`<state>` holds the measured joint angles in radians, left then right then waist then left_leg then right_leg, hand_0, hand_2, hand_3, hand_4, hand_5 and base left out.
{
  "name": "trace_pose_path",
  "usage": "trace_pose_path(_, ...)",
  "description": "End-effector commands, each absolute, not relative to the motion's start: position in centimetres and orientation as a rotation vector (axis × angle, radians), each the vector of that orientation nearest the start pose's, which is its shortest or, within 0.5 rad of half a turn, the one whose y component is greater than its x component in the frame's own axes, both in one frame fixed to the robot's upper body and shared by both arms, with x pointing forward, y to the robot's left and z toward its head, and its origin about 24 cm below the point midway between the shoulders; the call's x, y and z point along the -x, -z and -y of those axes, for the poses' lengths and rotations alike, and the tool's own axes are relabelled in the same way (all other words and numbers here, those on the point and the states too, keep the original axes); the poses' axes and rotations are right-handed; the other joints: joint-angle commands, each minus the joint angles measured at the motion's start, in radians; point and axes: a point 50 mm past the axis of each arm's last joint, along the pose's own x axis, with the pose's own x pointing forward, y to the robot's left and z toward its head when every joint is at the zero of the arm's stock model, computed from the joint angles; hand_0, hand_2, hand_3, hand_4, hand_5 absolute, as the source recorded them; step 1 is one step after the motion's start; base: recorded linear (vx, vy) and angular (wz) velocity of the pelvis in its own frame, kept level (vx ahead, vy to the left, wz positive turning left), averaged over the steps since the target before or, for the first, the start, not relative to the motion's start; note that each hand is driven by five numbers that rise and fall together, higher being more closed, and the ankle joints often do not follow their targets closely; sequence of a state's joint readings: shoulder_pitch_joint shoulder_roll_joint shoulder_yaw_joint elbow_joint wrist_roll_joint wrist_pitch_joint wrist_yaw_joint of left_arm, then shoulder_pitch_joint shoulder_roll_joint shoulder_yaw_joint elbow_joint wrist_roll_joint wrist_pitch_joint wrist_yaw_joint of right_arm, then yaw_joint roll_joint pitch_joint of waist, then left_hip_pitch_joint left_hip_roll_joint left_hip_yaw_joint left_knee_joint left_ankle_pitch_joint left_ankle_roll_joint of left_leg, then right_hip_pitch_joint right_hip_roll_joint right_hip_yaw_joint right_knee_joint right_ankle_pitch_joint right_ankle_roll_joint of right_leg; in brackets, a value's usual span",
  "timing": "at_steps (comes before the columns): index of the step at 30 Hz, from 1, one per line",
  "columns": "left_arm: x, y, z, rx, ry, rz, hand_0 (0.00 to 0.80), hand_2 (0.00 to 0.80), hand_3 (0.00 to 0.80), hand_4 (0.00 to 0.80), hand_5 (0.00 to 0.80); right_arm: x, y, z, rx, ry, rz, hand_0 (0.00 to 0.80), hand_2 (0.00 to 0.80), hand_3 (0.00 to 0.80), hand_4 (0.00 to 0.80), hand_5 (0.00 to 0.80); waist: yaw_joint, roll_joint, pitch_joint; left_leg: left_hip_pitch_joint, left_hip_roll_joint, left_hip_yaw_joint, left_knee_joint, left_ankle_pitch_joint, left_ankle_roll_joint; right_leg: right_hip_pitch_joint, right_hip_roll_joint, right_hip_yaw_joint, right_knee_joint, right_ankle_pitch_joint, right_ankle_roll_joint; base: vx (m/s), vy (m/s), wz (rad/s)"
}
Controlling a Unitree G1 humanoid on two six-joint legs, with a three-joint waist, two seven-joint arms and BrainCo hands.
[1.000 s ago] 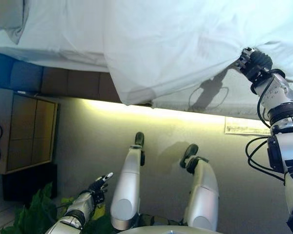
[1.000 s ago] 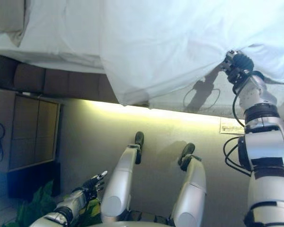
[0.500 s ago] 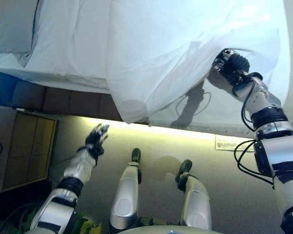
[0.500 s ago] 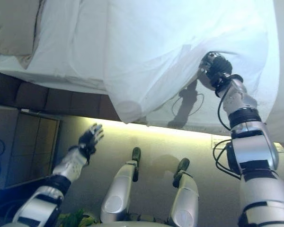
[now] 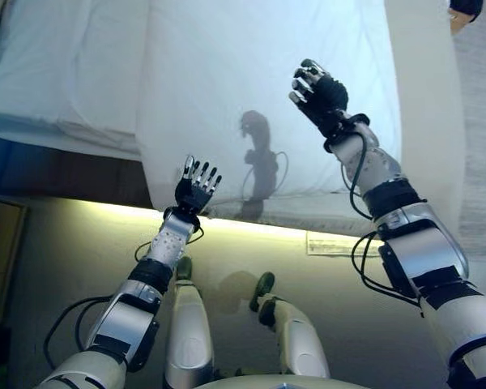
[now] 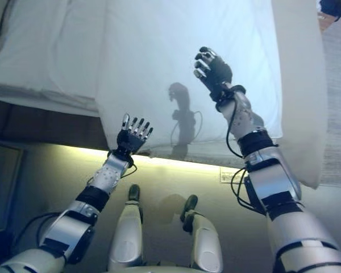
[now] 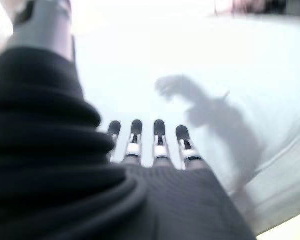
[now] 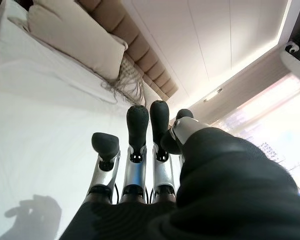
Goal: Make the bed neatly
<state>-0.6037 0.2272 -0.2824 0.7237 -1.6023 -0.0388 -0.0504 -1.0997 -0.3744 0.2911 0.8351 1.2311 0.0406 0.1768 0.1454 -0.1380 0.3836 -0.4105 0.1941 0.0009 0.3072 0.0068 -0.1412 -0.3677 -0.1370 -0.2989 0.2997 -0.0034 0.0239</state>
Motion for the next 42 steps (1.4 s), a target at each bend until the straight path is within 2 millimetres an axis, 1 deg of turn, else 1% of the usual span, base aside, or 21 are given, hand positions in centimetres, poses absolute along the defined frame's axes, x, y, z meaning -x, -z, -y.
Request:
trace_pose_path(1,-35.6,-5.3,-11.7,1.332,0.11,-0.237,0.0,0.0,0.0,0.0,0.0,-40.5,-26.3,12.8,-0.683,-0.477,0.325,0.8,0.8,0.8,0.8,0.8,-0.003,-0.019,0.008,-0.009,0.012,0.021,-0.001,-0.036,0.032,0.073,-0.042,0.018,-0.078,0.014,0.09,0.009,-0.126,0.09)
trace_pose_path(3,-35.1,-4.4,-11.2,1.43,0.062,-0.272,0.0,0.0,0.0,0.0,0.0,-40.3,-26.9,12.5,-0.698,-0.486,0.349,0.8,0.8,0.8,0.8,0.8,-0.001,-0.029,0.012,-0.004,0.016,0.021,-0.008,-0.038,0.031,0.081,-0.035,0.017,-0.089,0.014,0.091,0.007,-0.105,0.05)
trace_pose_path(6,-34.7,-3.1,-11.1,1.518,-0.03,-0.334,0.0,0.0,0.0,0.0,0.0,-40.1,-27.6,12.1,-0.719,-0.509,0.382,0.8,0.8,0.8,0.8,0.8,0.002,-0.042,0.02,-0.001,0.021,0.018,-0.009,-0.041,0.029,0.091,-0.027,0.014,-0.096,0.012,0.093,0.006,-0.09,0.0)
trace_pose_path(11,-34.3,-2.1,-10.9,1.503,-0.111,-0.398,0.0,0.0,0.0,0.0,0.0,-39.9,-28.0,11.7,-0.722,-0.516,0.38,0.8,0.8,0.8,0.8,0.8,0.003,-0.054,0.029,-0.002,0.027,0.015,0.0,-0.047,0.027,0.102,-0.021,0.01,-0.102,0.012,0.095,0.016,-0.068,0.01)
trace_pose_path(15,-34.1,-1.7,-10.7,1.424,-0.11,-0.404,0.0,0.0,0.0,0.0,0.0,-40.4,-26.9,11.8,-0.685,-0.449,0.281,0.8,0.8,0.8,0.8,0.8,0.003,-0.054,0.041,-0.001,0.025,0.017,-0.003,-0.045,0.026,0.107,-0.021,0.01,-0.11,0.015,0.096,-0.002,-0.002,0.03)
trace_pose_path(16,-34.1,-1.8,-10.9,1.355,-0.098,-0.391,0.0,0.0,0.0,0.0,0.0,-40.6,-26.0,12.0,-0.687,-0.419,0.214,0.0,0.0,0.0,0.0,0.0,0.003,-0.052,0.047,0.002,0.023,0.016,-0.007,-0.042,0.026,0.108,-0.023,0.011,-0.111,0.016,0.097,0.0,0.0,0.0)
trace_pose_path(19,-34.2,-1.9,-11.6,1.154,-0.085,-0.366,0.0,0.0,0.0,0.0,0.0,-41.0,-23.3,12.7,-0.703,-0.354,0.073,0.0,0.0,0.0,0.0,0.0,0.004,-0.043,0.063,0.003,0.018,0.017,-0.011,-0.038,0.029,0.103,-0.027,0.012,-0.104,0.017,0.098,-0.009,0.026,0.01)
trace_pose_path(21,-34.1,-1.8,-13.0,0.956,-0.1,-0.334,0.0,0.0,0.0,0.0,0.0,-41.1,-21.1,13.8,-0.71,-0.292,0.006,0.0,0.0,0.0,0.0,0.0,0.004,-0.029,0.073,0.014,0.011,0.019,-0.026,-0.033,0.034,0.106,-0.032,0.015,-0.107,0.018,0.097,-0.019,0.078,0.01)
trace_pose_path(23,-33.9,-1.6,-14.9,0.717,-0.147,-0.303,0.0,0.0,0.0,0.0,0.0,-40.9,-18.9,14.9,-0.708,-0.24,-0.04,0.0,0.0,0.0,0.0,0.0,0.003,-0.014,0.076,0.031,0.0,0.021,-0.041,-0.028,0.039,0.114,-0.041,0.018,-0.112,0.019,0.099,-0.047,0.126,0.03)
trace_pose_path(24,-33.9,-1.5,-16.2,0.593,-0.178,-0.304,0.0,0.0,0.0,0.0,0.0,-40.8,-17.7,15.6,-0.691,-0.215,-0.06,0.0,0.0,0.0,0.0,0.0,0.002,-0.007,0.08,0.028,-0.01,0.029,-0.045,-0.002,0.048,0.111,-0.054,0.014,-0.117,0.04,0.092,-0.071,0.145,0.05)
trace_pose_path(26,-33.4,-0.7,-18.9,0.397,-0.236,-0.337,0.0,0.0,0.0,0.0,0.0,-40.4,-15.6,16.9,-0.674,-0.171,-0.097,0.0,0.0,0.0,0.0,0.0,-0.001,0.015,0.072,0.044,-0.019,0.036,-0.046,-0.005,0.051,0.125,-0.071,0.019,-0.121,0.041,0.096,-0.01,0.156,0.05)
trace_pose_path(27,-32.9,-0.2,-20.7,0.28,-0.271,-0.37,0.0,0.0,0.0,0.0,0.0,-40.0,-14.4,17.6,-0.664,-0.148,-0.117,0.0,0.0,0.0,0.0,0.0,-0.002,0.027,0.066,0.058,-0.024,0.04,-0.049,-0.007,0.052,0.136,-0.081,0.022,-0.125,0.041,0.099,0.063,0.162,0.01)
trace_pose_path(29,-30.8,1.7,-24.6,0.126,-0.332,-0.473,0.0,0.0,0.0,0.0,0.0,-38.9,-11.6,19.5,-0.647,-0.111,-0.161,0.0,0.0,0.0,0.0,0.0,-0.008,0.054,0.038,0.096,-0.033,0.052,-0.055,-0.013,0.055,0.17,-0.103,0.029,-0.141,0.044,0.109,0.092,0.199,-0.04)
trace_pose_path(31,-28.4,3.7,-27.0,0.046,-0.376,-0.587,0.0,0.0,0.0,0.0,0.0,-38.0,-9.7,20.8,-0.635,-0.089,-0.196,0.0,0.0,0.0,0.0,0.0,-0.015,0.075,0.013,0.127,-0.041,0.063,-0.063,-0.018,0.058,0.201,-0.122,0.038,-0.162,0.05,0.117,0.089,0.212,-0.08)
trace_pose_path(32,-26.4,5.2,-28.4,0.031,-0.418,-0.675,0.0,0.0,0.0,0.0,0.0,-37.3,-8.6,21.8,-0.63,-0.066,-0.213,0.0,0.0,0.0,0.0,0.0,-0.02,0.089,-0.002,0.147,-0.046,0.069,-0.066,-0.025,0.058,0.221,-0.135,0.043,-0.176,0.055,0.12,0.113,0.231,-0.03)
trace_pose_path(35,-19.9,9.1,-31.0,-0.015,-0.472,-0.884,0.0,0.0,0.0,0.0,0.0,-34.9,-5.2,23.6,-0.607,-0.025,-0.282,0.0,0.0,0.0,0.0,0.0,-0.039,0.122,-0.056,0.217,-0.078,0.094,-0.075,-0.049,0.074,0.278,-0.173,0.068,-0.216,0.087,0.124,0.165,0.272,-0.1)
trace_pose_path(37,-15.9,11.1,-31.4,-0.058,-0.459,-1.004,0.0,0.0,0.0,0.0,0.0,-33.3,-3.1,24.6,-0.608,-0.002,-0.333,0.0,0.0,0.0,0.0,0.0,-0.051,0.139,-0.089,0.257,-0.097,0.108,-0.074,-0.065,0.087,0.303,-0.194,0.082,-0.207,0.101,0.117,0.237,0.261,-0.1)
trace_pose_path(38,-13.8,12.1,-31.4,-0.078,-0.448,-1.069,0.0,0.0,0.0,0.0,0.0,-32.2,-1.7,25.0,-0.621,0.021,-0.355,0.0,0.0,0.0,0.0,0.0,-0.058,0.149,-0.109,0.288,-0.113,0.116,-0.084,-0.076,0.1,0.316,-0.205,0.09,-0.188,0.113,0.115,0.294,0.223,-0.08)
trace_pose_path(40,-11.1,13.1,-31.1,-0.089,-0.426,-1.165,0.0,0.0,0.0,0.0,0.0,-30.7,0.1,25.2,-0.665,0.067,-0.387,0.0,0.0,0.0,0.0,0.0,-0.067,0.159,-0.136,0.333,-0.143,0.129,-0.115,-0.076,0.12,0.305,-0.24,0.103,-0.105,0.194,0.12,0.257,0.209,-0.11)
trace_pose_path(41,-9.7,13.6,-30.7,-0.088,-0.41,-1.207,0.0,0.0,0.0,0.0,0.0,-29.7,1.3,25.4,-0.673,0.084,-0.409,0.0,0.0,0.0,0.0,0.0,-0.071,0.172,-0.141,0.366,-0.147,0.139,-0.136,-0.077,0.127,0.287,-0.252,0.103,-0.029,0.229,0.124,0.208,0.206,-0.06)
trace_pose_path(42,-8.6,14.1,-30.2,-0.09,-0.4,-1.242,0.0,0.0,0.0,0.0,0.0,-28.7,2.2,25.5,-0.685,0.097,-0.429,0.0,0.0,0.0,0.0,0.0,-0.076,0.183,-0.147,0.394,-0.146,0.149,-0.162,-0.07,0.134,0.271,-0.235,0.104,0.029,0.224,0.123,0.231,0.197,-0.1)
